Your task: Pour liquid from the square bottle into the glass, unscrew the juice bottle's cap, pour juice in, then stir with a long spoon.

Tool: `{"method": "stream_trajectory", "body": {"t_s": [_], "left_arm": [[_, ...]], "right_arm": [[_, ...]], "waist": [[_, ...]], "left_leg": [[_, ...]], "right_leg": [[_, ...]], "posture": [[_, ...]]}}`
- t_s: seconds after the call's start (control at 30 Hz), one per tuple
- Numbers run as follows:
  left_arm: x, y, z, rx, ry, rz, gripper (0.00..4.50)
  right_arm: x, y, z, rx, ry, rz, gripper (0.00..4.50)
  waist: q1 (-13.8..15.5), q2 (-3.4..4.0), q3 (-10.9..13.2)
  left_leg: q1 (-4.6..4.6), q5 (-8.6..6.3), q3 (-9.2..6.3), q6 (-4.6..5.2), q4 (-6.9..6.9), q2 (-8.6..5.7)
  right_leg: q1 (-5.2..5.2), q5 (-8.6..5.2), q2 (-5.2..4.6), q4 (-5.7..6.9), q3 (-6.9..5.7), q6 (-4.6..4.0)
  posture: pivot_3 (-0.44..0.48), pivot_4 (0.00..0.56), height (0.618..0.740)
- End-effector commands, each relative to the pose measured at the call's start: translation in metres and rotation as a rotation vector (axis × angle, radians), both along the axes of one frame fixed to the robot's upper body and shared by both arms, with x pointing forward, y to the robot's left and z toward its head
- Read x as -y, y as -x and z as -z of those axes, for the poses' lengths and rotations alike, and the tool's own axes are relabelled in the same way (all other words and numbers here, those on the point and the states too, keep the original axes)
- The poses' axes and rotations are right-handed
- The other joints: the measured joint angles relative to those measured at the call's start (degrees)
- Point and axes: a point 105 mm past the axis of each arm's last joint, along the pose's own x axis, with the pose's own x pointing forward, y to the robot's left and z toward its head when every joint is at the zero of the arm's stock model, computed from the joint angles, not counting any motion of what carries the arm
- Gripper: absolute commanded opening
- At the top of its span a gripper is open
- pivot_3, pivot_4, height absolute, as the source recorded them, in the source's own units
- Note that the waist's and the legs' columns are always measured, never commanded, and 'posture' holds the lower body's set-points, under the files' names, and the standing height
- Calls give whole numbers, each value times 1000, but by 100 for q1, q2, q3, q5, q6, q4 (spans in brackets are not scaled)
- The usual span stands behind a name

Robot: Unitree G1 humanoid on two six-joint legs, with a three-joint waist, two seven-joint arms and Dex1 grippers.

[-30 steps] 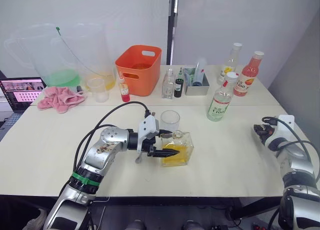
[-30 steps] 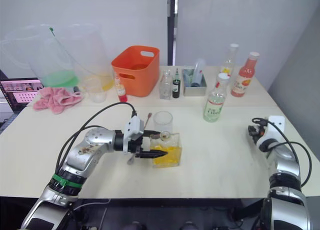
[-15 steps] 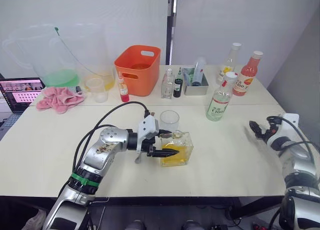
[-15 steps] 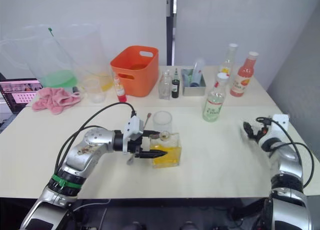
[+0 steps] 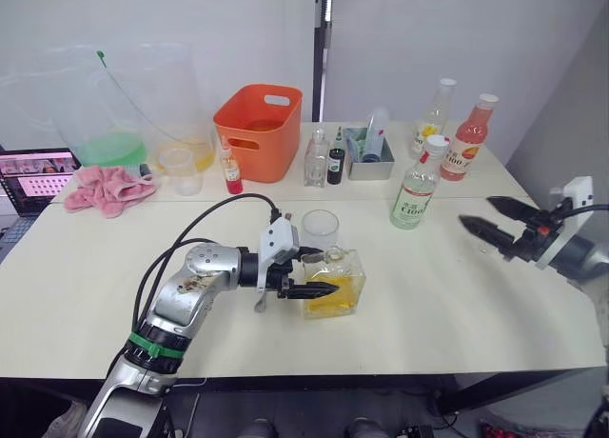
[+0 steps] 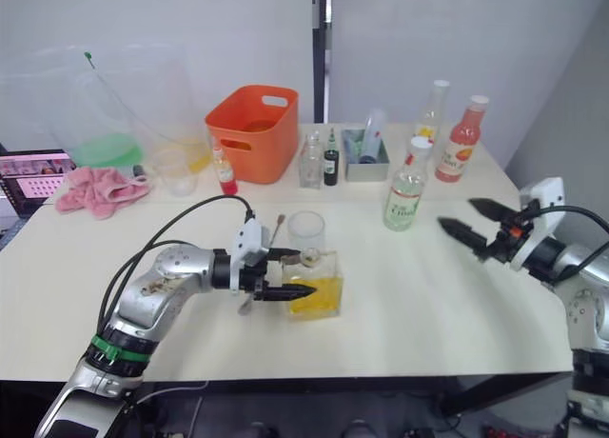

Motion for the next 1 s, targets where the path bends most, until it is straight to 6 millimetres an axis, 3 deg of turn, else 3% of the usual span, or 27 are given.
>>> {"method": "stream_trajectory", "body": {"t_s": [0.03,0.23,0.37,0.53,0.7,0.83,1.0], "left_arm": [[-6,12,-14,19,32,-11,2785],[-24,24,-22,25,52,-120,2785],[-45,32,-28,23,26,-198,2785],[-82,35,-42,66,-39,-337,2785],[-108,16,-72,173,-63,-499,2785],[-120,-14,-93,329,-51,-665,2785],[-111,-52,-104,414,-59,-739,2785]], "right_arm": [[-36,21,-7,-10,17,-198,4471],[-63,27,6,-55,78,-336,4471],[-64,23,22,-100,189,-384,4471],[-69,16,23,-95,170,-438,4471],[-74,4,27,-78,207,-452,4471],[-77,3,26,-64,196,-455,4471],[-78,4,29,-58,210,-435,4471]], "waist": [[6,0,2],[63,-9,10],[50,-9,19],[41,-12,40],[81,-16,48],[191,-27,55],[220,-37,61]], "left_leg": [[-2,0,0,0,0,1],[-5,0,0,-1,0,1],[-7,0,0,-1,0,3],[-7,0,0,-1,0,8],[-10,0,0,-2,0,8],[-15,1,-2,-4,0,6],[-24,-1,-5,-8,0,2]], "right_leg": [[-1,0,2,-4,0,0],[-1,0,0,-12,-1,0],[-6,0,1,-10,-1,-1],[-11,1,6,-7,-1,-2],[-13,2,7,-10,-1,-4],[-13,3,6,-18,-6,-3],[-22,5,4,-16,-7,-3]], "posture": [[0,150,740],[0,150,740],[0,150,740],[0,150,740],[0,150,740],[0,150,740],[0,150,740]]}}
